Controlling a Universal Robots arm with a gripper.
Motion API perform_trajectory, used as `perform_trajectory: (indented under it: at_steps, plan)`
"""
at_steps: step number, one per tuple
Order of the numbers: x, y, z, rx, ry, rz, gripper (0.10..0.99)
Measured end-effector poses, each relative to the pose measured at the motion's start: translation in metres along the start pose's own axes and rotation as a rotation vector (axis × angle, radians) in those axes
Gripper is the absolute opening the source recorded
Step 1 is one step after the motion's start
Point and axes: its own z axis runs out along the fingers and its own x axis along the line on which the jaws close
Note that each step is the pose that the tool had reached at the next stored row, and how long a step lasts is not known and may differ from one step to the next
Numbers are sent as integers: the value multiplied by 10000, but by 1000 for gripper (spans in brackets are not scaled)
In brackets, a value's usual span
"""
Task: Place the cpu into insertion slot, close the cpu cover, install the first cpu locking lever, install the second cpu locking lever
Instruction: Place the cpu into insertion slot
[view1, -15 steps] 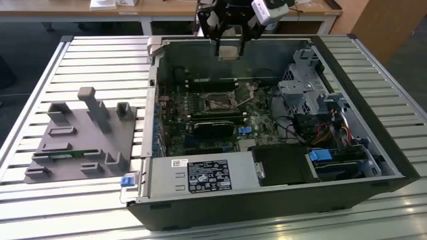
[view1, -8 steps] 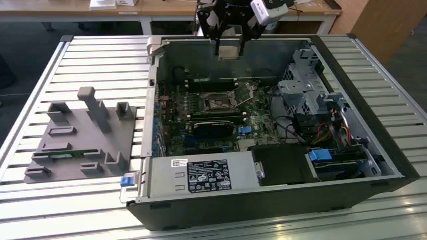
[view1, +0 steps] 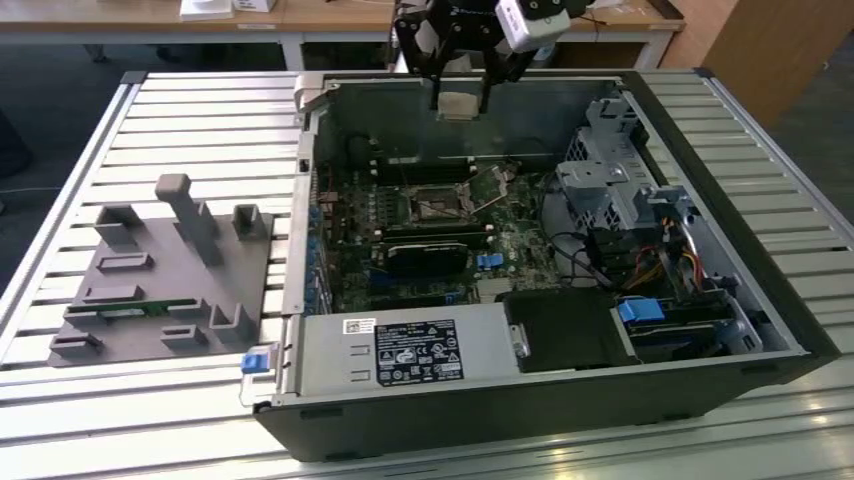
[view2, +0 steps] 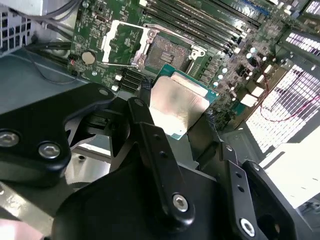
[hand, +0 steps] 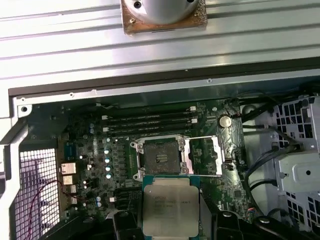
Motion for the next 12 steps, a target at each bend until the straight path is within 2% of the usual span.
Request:
perform_trajectory:
  at_steps: [12]
  plan:
    - [0,-2,14,1,-163,1846,545]
